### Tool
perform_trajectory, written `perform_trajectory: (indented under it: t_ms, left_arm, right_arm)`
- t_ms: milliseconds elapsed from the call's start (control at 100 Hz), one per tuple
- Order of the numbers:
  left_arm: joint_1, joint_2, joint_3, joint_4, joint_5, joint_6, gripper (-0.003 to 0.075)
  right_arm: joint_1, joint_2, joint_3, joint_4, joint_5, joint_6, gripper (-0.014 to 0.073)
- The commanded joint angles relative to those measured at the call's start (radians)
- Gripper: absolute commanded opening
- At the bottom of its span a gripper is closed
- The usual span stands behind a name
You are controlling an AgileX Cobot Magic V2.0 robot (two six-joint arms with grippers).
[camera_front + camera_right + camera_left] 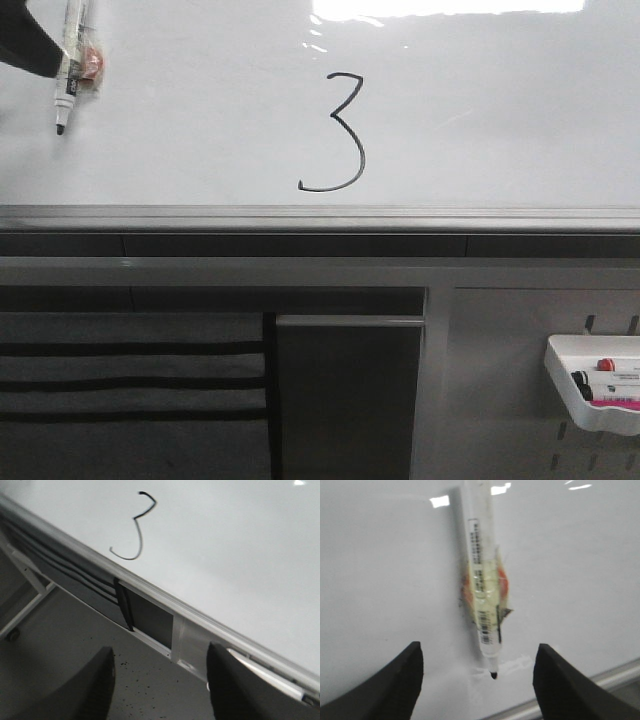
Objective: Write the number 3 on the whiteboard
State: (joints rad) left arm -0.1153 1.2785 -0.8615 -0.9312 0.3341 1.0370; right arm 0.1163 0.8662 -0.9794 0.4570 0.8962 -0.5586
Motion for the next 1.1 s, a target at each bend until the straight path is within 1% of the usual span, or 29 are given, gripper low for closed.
perform_trajectory:
  t_ms: [0, 70, 130, 190, 240, 300, 410, 470, 590, 660, 720, 780, 830, 870, 1090]
  left_arm:
    - [0.036, -0.101, -0.026, 0.062, 0.102, -0.071, 0.0442]
    - [0.056, -0.164, -0.026, 0.209, 0.156, -0.199, 0.0441]
    - [0.069, -0.216, -0.026, 0.391, 0.186, -0.367, 0.0440]
    - [0.079, -0.276, -0.026, 0.575, 0.212, -0.545, 0.0438]
    - [0.090, -0.322, -0.024, 0.677, 0.233, -0.661, 0.0428]
    - [0.100, -0.384, -0.005, 0.733, 0.241, -0.707, 0.0397]
    - [0.111, -0.498, 0.063, 0.736, 0.172, -0.707, 0.0316]
    - [0.111, -0.569, 0.117, 0.730, 0.121, -0.707, 0.0256]
    - [0.111, -0.697, 0.227, 0.730, 0.008, -0.707, 0.0130]
    - [0.111, -0.763, 0.291, 0.729, -0.075, -0.707, 0.0048]
    - [0.111, -0.811, 0.348, 0.708, -0.173, -0.707, -0.0020]
    - [0.111, -0.852, 0.394, 0.648, -0.263, -0.707, -0.0020]
    - [0.111, -0.875, 0.427, 0.590, -0.292, -0.707, -0.0020]
    - [0.111, -0.887, 0.447, 0.572, -0.292, -0.707, -0.0020]
    - [0.111, -0.890, 0.532, 0.572, -0.292, -0.707, -0.0020]
  right_arm:
    - [-0.026, -0.036, -0.030, -0.070, -0.038, 0.209, 0.0305]
    - [-0.033, -0.056, -0.030, -0.138, -0.033, 0.298, 0.0266]
    - [-0.033, -0.074, -0.030, -0.183, -0.033, 0.348, 0.0236]
    - [-0.033, -0.097, -0.029, -0.200, -0.033, 0.366, 0.0202]
    - [-0.033, -0.118, -0.021, -0.200, -0.042, 0.371, 0.0169]
    - [-0.033, -0.151, 0.005, -0.200, -0.068, 0.370, 0.0122]
    - [-0.033, -0.220, 0.087, -0.200, -0.160, 0.370, 0.0005]
    - [-0.033, -0.265, 0.150, -0.200, -0.220, 0.370, -0.0059]
    - [-0.033, -0.350, 0.268, -0.200, -0.378, 0.364, -0.0062]
    - [-0.033, -0.399, 0.343, -0.200, -0.515, 0.353, -0.0062]
    - [-0.033, -0.431, 0.406, -0.200, -0.633, 0.355, -0.0062]
    - [-0.033, -0.446, 0.447, -0.200, -0.683, 0.355, -0.0062]
    - [-0.033, -0.448, 0.473, -0.200, -0.694, 0.355, -0.0062]
    - [-0.033, -0.448, 0.491, -0.200, -0.692, 0.355, -0.0062]
    - [-0.033, -0.448, 0.548, -0.200, -0.679, 0.355, -0.0062]
